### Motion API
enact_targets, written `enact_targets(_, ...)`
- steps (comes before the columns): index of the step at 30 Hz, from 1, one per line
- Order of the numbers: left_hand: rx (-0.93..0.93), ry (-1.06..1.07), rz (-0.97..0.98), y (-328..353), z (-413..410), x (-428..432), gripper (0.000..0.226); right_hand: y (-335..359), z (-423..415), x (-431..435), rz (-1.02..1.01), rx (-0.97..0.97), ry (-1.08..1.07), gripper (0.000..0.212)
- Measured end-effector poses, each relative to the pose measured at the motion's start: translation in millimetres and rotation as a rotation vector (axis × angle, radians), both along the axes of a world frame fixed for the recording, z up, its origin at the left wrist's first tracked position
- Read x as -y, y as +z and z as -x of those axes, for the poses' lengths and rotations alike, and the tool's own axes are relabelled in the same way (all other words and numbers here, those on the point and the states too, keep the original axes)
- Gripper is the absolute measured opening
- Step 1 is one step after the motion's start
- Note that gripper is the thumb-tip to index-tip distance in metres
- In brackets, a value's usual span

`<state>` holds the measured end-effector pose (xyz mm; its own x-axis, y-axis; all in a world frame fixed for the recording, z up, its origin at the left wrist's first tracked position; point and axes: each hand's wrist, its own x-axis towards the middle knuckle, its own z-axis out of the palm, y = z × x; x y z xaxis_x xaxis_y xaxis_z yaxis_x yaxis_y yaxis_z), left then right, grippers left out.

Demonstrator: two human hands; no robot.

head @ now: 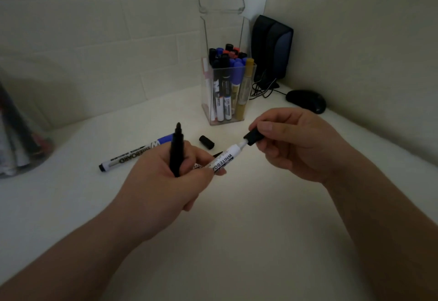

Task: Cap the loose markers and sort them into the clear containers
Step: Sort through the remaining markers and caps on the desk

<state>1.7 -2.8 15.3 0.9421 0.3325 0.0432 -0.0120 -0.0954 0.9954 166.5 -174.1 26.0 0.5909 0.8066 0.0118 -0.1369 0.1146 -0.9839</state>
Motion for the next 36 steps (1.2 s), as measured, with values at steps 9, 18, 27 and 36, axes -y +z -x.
enact_targets(9, -0.089, -0.059, -0.17, 7, 4, 2, 0.03, 9, 12, 2, 0.127, 0.256, 0.143, 0.023)
enact_targets(18, -0.071, -0.162, -0.248, 9, 7, -8, 0.026, 14, 18, 2, 0.15, 0.436, 0.155, 0.019)
enact_targets(27, -0.046, 0.137, -0.145, 4, -4, -28, 0.015, -11, -4, -2, 0.678, 0.728, 0.115, 0.009)
enact_targets(36, 0.004, 0.275, 0.172, -10, -13, -32, 0.018, -19, 5, -17, 0.73, 0.932, 0.074, 0.021)
